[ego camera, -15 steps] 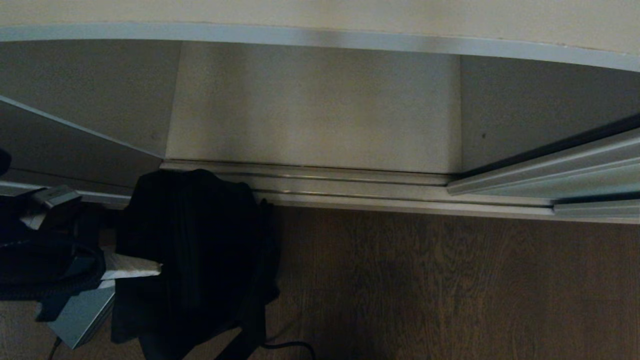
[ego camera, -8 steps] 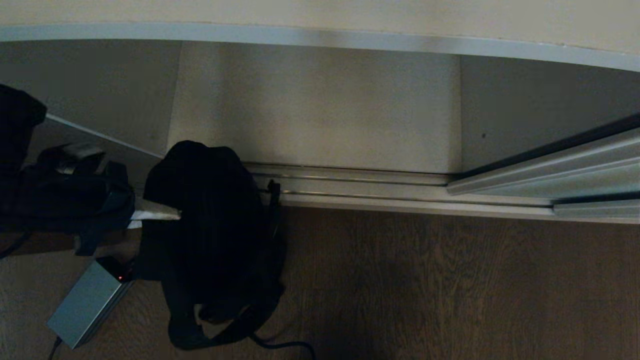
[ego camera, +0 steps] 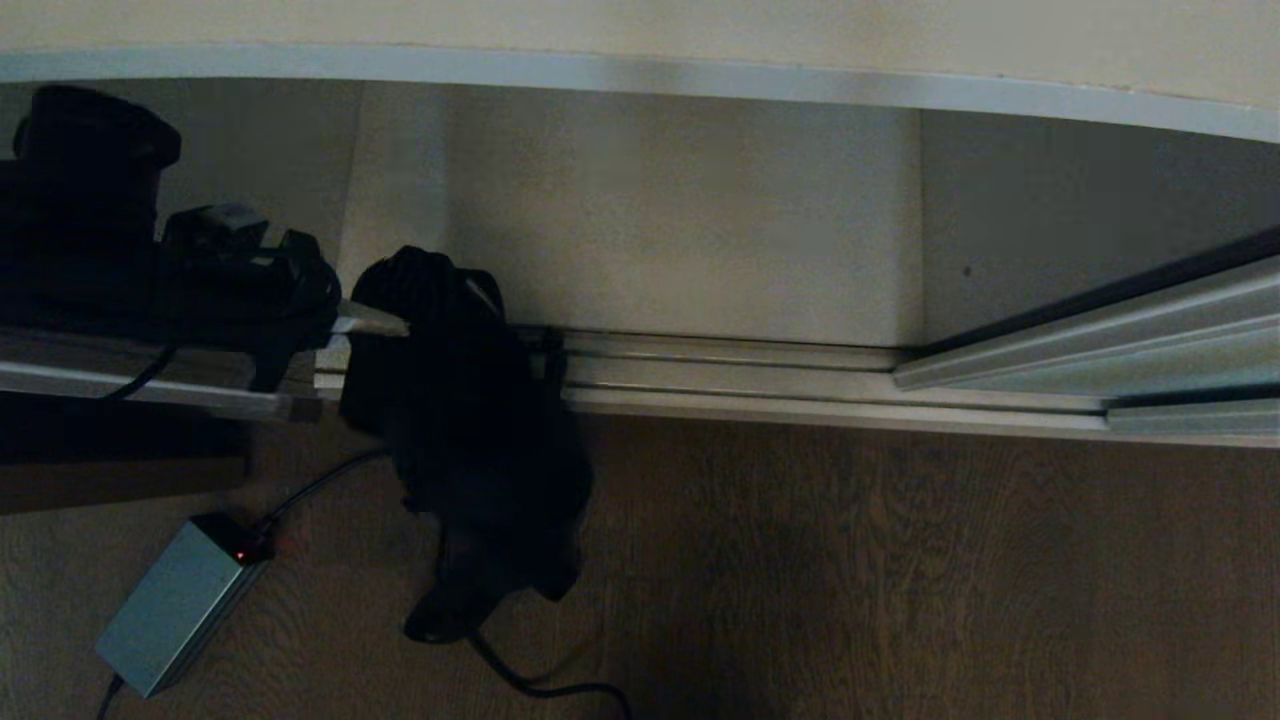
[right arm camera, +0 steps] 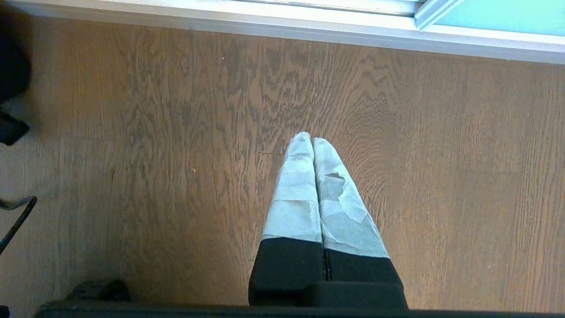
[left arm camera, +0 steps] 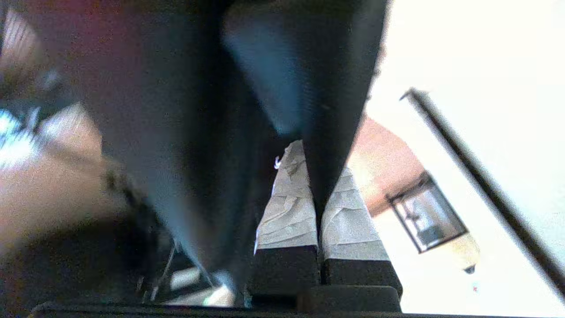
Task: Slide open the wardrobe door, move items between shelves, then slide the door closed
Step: Place the bag on the lower shelf
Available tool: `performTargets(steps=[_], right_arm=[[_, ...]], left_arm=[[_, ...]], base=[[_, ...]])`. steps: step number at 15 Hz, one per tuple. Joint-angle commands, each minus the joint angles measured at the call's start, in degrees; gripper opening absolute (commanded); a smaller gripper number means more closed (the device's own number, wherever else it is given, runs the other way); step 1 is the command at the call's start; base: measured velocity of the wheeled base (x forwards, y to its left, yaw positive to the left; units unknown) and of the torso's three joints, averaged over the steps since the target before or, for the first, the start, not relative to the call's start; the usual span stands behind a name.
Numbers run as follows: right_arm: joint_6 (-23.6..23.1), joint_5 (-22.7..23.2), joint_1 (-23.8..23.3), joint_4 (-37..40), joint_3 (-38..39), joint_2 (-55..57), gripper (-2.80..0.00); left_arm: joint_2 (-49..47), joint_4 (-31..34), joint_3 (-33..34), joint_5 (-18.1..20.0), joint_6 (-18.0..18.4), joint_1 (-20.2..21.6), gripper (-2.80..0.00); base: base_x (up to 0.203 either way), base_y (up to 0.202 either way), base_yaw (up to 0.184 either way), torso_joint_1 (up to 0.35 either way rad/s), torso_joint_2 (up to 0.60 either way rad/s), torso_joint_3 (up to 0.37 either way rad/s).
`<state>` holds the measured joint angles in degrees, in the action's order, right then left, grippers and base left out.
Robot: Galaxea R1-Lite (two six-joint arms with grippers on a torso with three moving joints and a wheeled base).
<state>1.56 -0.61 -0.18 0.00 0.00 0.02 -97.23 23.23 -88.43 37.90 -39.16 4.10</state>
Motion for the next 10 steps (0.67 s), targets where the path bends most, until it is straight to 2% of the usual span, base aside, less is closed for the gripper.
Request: performTargets(steps=[1,5,7,8,10], right_arm=[[0.0,0.0,0.0,0.0,0.0,-0.2,-2.8],[0.0,0.0,0.0,0.0,0.1,-0.2,-2.8],[0.0,0.0,0.0,0.0,0.1,-0.2,-2.8],[0.0,0.1,0.0,0.0,0.1,-0.2,-2.8],[0.0,0.0,0.0,0.0,0.0,-0.2,-2.8]], left_arm=[[-5.2,-1.6,-6.5,-0.2,-1.4,-0.8,-2.8],[-11.5,-4.6,-15.9,-0.9,-2.5,-2.8,-2.8],[-15.3,-4.9,-21.2,-3.4,-3.6,-4.5,-2.8],[-17.2,-6.3,-22.6,-5.5,-4.1,-5.5,-2.8],[-20.0,-12.3,-22.8,-6.7,-4.4,-6.2,-2.8]], base=[[0.0,0.0,0.0,0.0,0.0,0.0],[0.0,0.0,0.0,0.0,0.0,0.0],[0.0,0.0,0.0,0.0,0.0,0.0],[0.0,0.0,0.0,0.0,0.0,0.0],[0.0,0.0,0.0,0.0,0.0,0.0]])
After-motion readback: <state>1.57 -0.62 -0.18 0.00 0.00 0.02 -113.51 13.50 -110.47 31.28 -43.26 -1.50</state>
